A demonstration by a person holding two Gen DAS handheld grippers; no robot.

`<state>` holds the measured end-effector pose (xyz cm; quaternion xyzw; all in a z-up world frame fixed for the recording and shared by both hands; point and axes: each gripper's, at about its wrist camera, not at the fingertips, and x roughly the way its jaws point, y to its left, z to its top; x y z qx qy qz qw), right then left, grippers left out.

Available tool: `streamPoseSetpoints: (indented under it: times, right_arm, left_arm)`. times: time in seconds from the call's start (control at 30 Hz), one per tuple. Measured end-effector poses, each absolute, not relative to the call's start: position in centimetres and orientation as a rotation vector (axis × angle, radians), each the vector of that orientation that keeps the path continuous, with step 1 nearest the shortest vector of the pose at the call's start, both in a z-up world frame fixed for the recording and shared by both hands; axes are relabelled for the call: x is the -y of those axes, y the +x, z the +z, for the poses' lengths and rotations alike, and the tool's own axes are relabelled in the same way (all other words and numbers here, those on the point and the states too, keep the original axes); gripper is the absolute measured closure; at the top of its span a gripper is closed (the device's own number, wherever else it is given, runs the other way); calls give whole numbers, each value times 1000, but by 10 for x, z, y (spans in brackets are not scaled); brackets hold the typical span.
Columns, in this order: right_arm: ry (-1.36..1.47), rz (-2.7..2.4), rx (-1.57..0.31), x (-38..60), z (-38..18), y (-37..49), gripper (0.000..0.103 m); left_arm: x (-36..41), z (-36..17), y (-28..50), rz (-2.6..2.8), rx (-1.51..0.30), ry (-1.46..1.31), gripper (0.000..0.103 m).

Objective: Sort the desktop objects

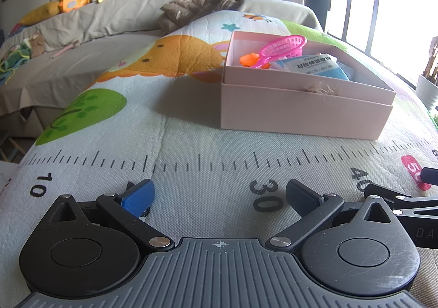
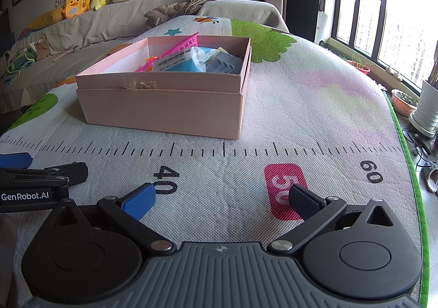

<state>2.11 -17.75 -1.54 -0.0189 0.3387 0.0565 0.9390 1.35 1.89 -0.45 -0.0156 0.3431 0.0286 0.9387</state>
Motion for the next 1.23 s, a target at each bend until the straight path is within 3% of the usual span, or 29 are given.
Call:
streamPoseSetpoints:
  times: [1.23]
  right_arm:
    - [-39,115,-691,177,-15,21,0]
  left_arm:
    - [-14,-1,16,103,-731,-49,0]
